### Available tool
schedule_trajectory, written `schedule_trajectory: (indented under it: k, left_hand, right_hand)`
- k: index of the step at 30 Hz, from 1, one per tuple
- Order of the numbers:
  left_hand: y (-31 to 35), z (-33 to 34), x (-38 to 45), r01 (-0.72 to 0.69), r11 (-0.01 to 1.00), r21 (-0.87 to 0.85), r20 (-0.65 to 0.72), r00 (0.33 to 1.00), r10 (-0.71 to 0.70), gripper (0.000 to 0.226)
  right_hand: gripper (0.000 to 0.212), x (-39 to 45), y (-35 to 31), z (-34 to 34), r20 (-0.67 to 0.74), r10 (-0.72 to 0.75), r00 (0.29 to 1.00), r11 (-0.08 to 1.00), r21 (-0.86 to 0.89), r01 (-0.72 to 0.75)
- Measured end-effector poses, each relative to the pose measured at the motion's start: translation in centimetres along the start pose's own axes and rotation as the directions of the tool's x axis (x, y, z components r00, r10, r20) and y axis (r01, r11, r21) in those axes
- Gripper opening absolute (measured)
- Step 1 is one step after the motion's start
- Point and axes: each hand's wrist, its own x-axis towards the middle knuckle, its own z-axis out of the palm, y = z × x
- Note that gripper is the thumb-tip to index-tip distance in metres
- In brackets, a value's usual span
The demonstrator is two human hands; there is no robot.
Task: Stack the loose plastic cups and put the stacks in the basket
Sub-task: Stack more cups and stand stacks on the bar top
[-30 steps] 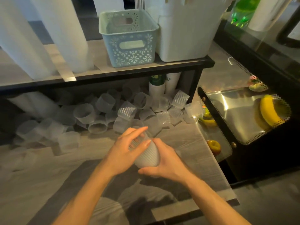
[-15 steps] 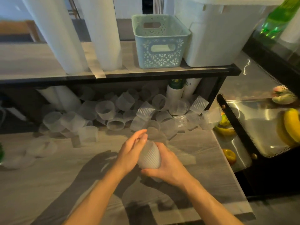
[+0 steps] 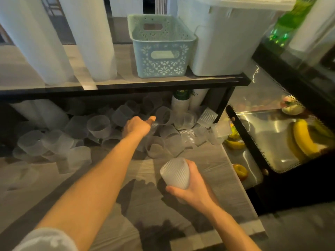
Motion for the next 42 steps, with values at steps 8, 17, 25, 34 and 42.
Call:
schedule_trajectory:
  k: [8, 17, 25, 34, 42]
  left_hand:
    - [0.8, 1.9, 2.1, 0.001, 0.997, 0.076, 0.057, 0.998, -0.005, 0.071]
    - [-3.7, -1.1, -4.0, -0.016, 0.638, -0.77, 0.102, 0.984, 0.148, 0.054]
    - [-8.2, -2.2, -14.1, -0.216, 0.668, -0.713, 0.046, 0.935, 0.351, 0.079]
    - [-11.7, -4.2, -14.5, -0.395, 0.774, -0.494, -0.046, 0.901, 0.431, 0.072]
    - [-12.7, -2.9, -16.9, -0.492, 0.835, -0.247, 0.201, 0.817, 0.541, 0.101]
  right_hand:
    - [0.086, -0.7, 1.1, -1.7, -0.033, 0.053, 0.998, 0.998, -0.029, -0.054]
    - [0.089, 0.4, -0.2, -1.2, 0.022, 0.018, 1.0, 0.998, -0.054, -0.017]
    - [0.09, 1.2, -3.0, 1.3, 0.157, -0.134, 0.978, 0.988, -0.061, 0.145]
    - [0.092, 1.3, -5.7, 3.1, 0.244, -0.242, 0.939, 0.963, -0.053, 0.262]
    - [0.076, 0.1, -5.4, 4.5, 0.243, -0.247, 0.938, 0.967, -0.005, 0.256]
